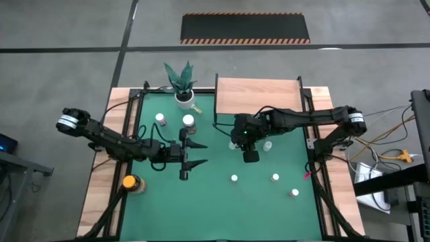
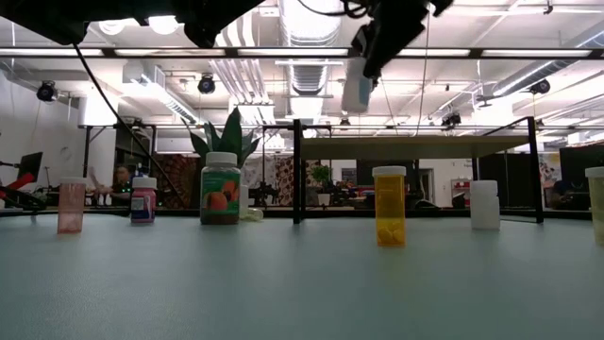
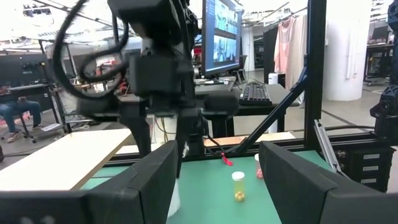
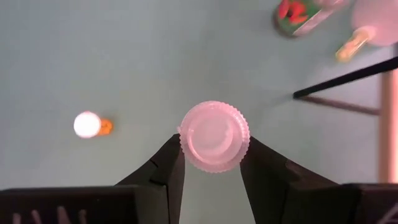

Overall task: Pick and place medicine bottles onto shelf by color
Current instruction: Put the left white pill bottle on the shelf

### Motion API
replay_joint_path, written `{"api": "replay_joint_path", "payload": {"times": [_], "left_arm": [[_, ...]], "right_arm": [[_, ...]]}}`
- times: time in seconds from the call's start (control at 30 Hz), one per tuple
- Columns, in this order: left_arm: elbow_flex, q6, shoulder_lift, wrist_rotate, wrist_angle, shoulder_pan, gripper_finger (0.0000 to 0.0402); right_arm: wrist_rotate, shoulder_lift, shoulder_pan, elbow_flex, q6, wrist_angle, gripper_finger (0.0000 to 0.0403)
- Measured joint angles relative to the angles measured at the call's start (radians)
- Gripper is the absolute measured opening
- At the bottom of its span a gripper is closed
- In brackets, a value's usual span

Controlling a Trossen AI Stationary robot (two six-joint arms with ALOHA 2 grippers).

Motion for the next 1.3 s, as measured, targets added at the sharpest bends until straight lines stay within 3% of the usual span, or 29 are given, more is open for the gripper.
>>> {"api": "replay_joint_path", "payload": {"times": [0.2, 0.33, 0.53, 0.7, 1.3], "left_arm": [[0.000, 0.052, -0.018, -0.005, -0.005, 0.000, 0.0210], [-0.002, 0.107, -0.080, -0.015, -0.092, 0.000, 0.0210], [-0.052, 0.099, -0.179, -0.022, -0.177, 0.000, 0.0210], [-0.085, 0.098, -0.243, -0.025, -0.169, 0.000, 0.0210], [-0.126, 0.072, -0.281, -0.046, -0.175, 0.000, 0.0210]], "right_arm": [[0.112, -0.003, -0.073, 0.102, 0.008, -0.014, 0.0122], [0.146, -0.003, -0.176, 0.148, 0.080, -0.030, 0.0119], [0.144, 0.006, -0.347, 0.177, 0.131, -0.048, 0.0121], [0.035, 0.034, -0.444, 0.176, 0.125, -0.064, 0.0120], [0.013, 0.117, -0.468, 0.176, 0.124, -0.068, 0.0132]]}}
